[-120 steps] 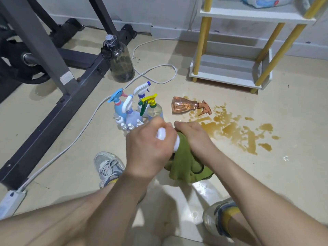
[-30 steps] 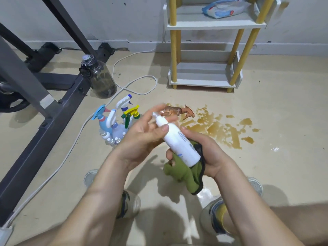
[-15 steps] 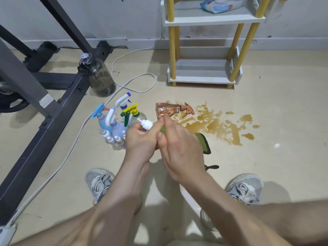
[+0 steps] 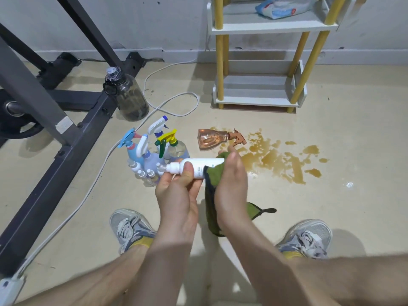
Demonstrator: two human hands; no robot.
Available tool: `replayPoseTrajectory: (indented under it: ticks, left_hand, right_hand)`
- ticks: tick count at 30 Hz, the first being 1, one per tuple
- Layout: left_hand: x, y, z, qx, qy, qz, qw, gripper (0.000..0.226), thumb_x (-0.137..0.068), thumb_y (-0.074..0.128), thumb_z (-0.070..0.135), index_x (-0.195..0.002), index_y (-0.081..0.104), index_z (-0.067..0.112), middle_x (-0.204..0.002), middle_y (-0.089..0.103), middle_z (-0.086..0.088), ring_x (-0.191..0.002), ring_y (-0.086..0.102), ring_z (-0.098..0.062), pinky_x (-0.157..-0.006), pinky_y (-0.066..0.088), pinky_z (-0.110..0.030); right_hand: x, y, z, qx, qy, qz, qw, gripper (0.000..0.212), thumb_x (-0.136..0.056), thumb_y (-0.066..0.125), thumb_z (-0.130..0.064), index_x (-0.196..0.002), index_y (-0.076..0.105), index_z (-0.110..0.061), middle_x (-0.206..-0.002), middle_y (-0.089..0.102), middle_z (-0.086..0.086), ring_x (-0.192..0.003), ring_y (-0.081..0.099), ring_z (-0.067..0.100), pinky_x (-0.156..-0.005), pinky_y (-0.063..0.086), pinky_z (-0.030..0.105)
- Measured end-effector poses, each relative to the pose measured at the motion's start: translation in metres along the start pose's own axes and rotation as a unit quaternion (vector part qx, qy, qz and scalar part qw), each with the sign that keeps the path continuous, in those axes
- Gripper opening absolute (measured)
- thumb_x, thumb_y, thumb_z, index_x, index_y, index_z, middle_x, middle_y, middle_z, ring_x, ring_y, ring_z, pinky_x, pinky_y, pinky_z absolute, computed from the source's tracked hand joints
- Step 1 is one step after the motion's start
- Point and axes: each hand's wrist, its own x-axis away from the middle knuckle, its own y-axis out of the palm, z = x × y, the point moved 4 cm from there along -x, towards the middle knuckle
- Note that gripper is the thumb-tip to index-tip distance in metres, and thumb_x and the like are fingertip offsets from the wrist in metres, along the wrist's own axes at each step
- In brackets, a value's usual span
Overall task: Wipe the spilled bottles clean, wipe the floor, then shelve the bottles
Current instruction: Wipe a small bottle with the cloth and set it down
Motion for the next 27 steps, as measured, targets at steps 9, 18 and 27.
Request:
replayPoseTrajectory:
  ticks: [9, 18, 27]
  left_hand:
    - [0.001, -0.007, 0.007, -0.099, 0.073, 0.003, 0.992, 0.021, -0.092, 0.055, -0.007, -0.109, 0.058, 0.006, -0.099, 0.068, -0.01, -0.09, 0.067, -0.022, -0.079, 0.058, -0.034]
    - [-0.003, -0.021, -0.012, -0.203, 0.147, 0.038, 0.967, 0.029, -0.087, 0.064, -0.002, -0.099, 0.055, 0.024, -0.098, 0.071, 0.002, -0.088, 0.07, -0.008, -0.081, 0.054, -0.029]
    - [-0.024, -0.04, -0.005, -0.426, 0.044, -0.126, 0.895, 0.028, -0.07, 0.07, 0.026, -0.094, 0.062, 0.014, -0.078, 0.071, -0.001, -0.079, 0.069, -0.021, -0.083, 0.057, -0.047]
  right_hand:
    - [-0.024, -0.003, 0.004, 0.073, 0.007, -0.012, 0.997, 0.035, -0.099, 0.037, -0.028, -0.107, 0.064, -0.007, -0.114, 0.07, 0.013, -0.091, 0.061, 0.021, -0.08, 0.048, 0.031]
    - [0.023, 0.006, 0.038, 0.136, 0.111, -0.012, 0.984, 0.046, -0.106, 0.033, -0.029, -0.15, 0.033, -0.019, -0.148, 0.046, 0.004, -0.136, 0.043, 0.025, -0.112, 0.034, 0.036]
    - [-0.021, 0.016, 0.049, 0.2, 0.128, -0.203, 0.95, 0.03, -0.1, 0.047, -0.02, -0.104, 0.065, 0.002, -0.091, 0.067, 0.008, -0.084, 0.058, 0.022, -0.076, 0.047, 0.026]
